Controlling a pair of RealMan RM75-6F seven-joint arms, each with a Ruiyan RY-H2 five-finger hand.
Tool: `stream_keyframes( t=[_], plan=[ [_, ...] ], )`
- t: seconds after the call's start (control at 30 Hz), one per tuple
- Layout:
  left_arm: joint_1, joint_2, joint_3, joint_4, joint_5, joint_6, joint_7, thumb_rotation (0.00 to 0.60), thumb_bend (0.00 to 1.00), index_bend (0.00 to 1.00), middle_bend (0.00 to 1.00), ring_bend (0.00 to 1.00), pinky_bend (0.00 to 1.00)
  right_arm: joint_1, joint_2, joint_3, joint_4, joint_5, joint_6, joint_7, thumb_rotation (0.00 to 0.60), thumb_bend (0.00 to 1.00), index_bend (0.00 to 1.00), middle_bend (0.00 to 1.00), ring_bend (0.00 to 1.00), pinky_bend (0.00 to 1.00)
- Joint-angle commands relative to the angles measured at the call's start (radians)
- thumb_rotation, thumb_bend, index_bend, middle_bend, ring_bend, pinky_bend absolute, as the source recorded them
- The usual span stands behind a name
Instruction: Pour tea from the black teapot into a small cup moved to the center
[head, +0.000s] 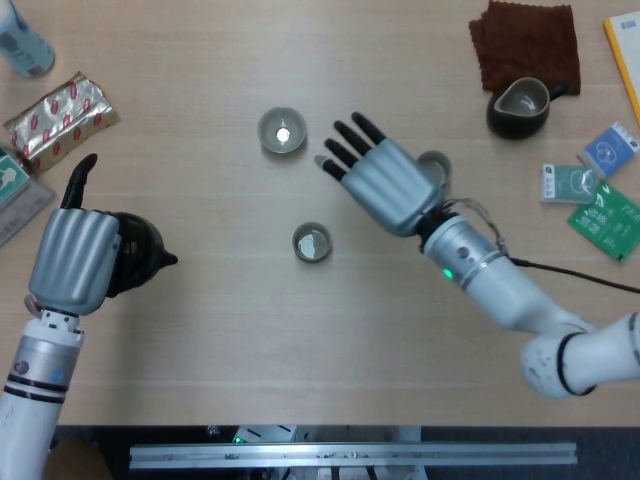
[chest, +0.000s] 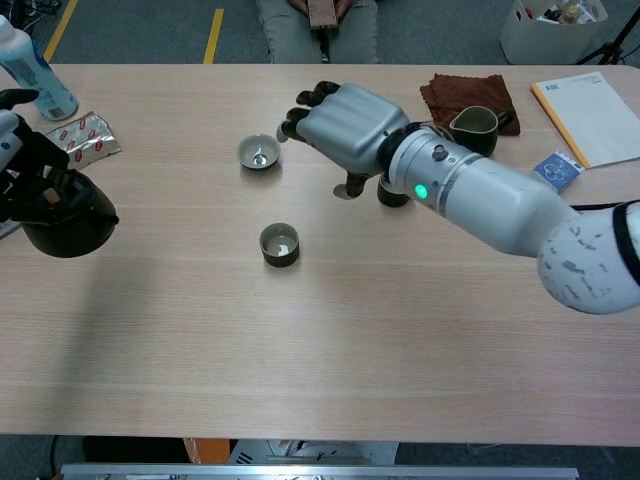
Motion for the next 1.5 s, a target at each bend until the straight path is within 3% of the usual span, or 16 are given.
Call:
stream_keyframes(
  t=[0.03,0.27,0.53,0.87,1.2,1.5],
  plan=[
    [-0.012,-0.011,-0.008,0.0,-0.009,-0.013,0.013,0.6,0.33,0.93,0.98,0.79,0.05,-0.088,0.17,-0.039,-0.118,-0.116,0.089,0.074,0.6,0.2,0.18,0.16,0.0,0.07],
    [-0.05,-0.049,-0.033,-0.005,-0.045,-0.052,0.06,0.6,0.33,0.93,0.98,0.79,0.05,-0.212,0.373,-0.111,-0.186,-0.265,0.17,0.184,0.6,0.2,0.18,0.16,0.0,0.07],
    [-0.102,-0.113,-0.071,-0.002,-0.12,-0.098,0.124,0.6,0.33,0.93,0.98,0.79,0.05,-0.35,0.498,-0.184,-0.144,-0.424,0.24,0.314,0.6,0.2,0.18,0.16,0.0,0.07],
    [-0.166,-0.209,-0.111,0.035,-0.219,-0.133,0.218,0.6,0.33,0.93,0.98,0.79,0.05,-0.485,0.543,-0.223,-0.054,-0.548,0.304,0.438,0.6,0.2,0.18,0.16,0.0,0.07],
    [-0.232,-0.327,-0.15,0.119,-0.321,-0.139,0.302,0.6,0.33,0.93,0.98,0.79,0.05,-0.571,0.542,-0.207,0.026,-0.612,0.333,0.515,0.6,0.2,0.18,0.16,0.0,0.07],
    [-0.268,-0.382,-0.145,0.19,-0.336,-0.13,0.333,0.6,0.33,0.93,0.98,0.79,0.05,-0.616,0.537,-0.184,0.071,-0.632,0.322,0.551,0.6,0.2,0.18,0.16,0.0,0.07]
  ],
)
